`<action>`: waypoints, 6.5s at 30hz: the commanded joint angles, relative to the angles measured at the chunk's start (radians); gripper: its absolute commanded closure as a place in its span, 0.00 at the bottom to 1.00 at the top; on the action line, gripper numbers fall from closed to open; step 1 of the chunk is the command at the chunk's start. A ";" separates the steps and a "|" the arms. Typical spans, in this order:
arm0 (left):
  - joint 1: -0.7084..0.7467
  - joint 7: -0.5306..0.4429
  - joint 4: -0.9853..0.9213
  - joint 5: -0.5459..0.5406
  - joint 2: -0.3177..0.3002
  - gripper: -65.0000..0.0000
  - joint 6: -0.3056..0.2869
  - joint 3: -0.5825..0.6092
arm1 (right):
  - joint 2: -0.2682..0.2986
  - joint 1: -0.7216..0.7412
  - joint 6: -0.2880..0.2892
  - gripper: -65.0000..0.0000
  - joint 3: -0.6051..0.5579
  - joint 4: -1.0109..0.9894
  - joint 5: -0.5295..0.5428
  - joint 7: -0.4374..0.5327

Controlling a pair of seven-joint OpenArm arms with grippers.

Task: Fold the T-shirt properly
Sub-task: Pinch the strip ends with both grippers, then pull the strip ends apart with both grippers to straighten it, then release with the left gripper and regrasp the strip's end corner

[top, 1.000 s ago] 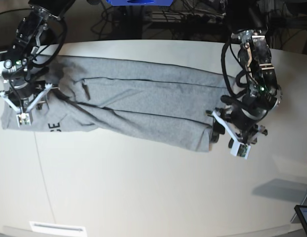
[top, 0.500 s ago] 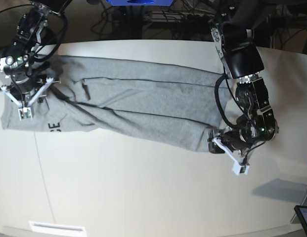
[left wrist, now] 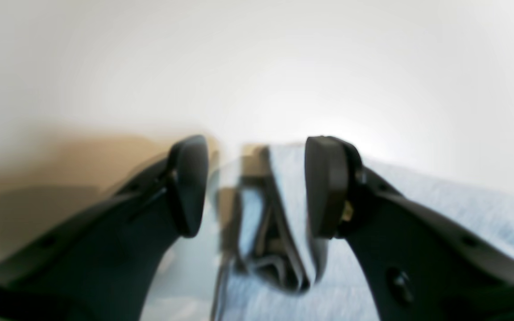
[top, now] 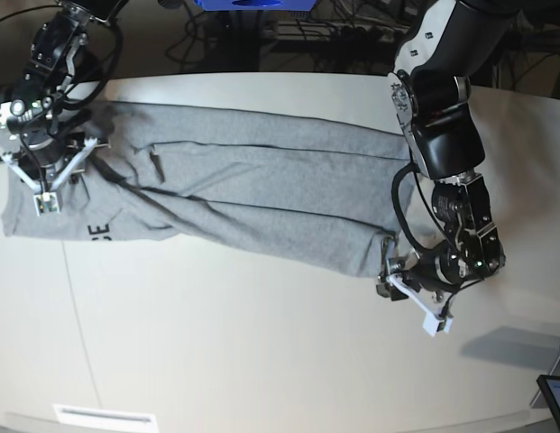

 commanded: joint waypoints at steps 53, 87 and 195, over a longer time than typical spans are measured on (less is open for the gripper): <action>0.098 0.086 0.242 -0.009 -0.010 1.00 -0.001 0.088 | 0.008 -0.002 -0.001 0.67 -0.003 0.018 0.005 0.019; 0.396 0.246 0.679 -0.006 -0.097 1.00 -0.001 0.204 | 0.007 -0.004 -0.001 0.67 -0.002 0.018 0.005 0.016; 0.610 0.017 0.906 0.186 -0.073 0.58 -0.150 0.051 | 0.071 0.050 0.000 0.83 -0.144 0.050 0.010 0.131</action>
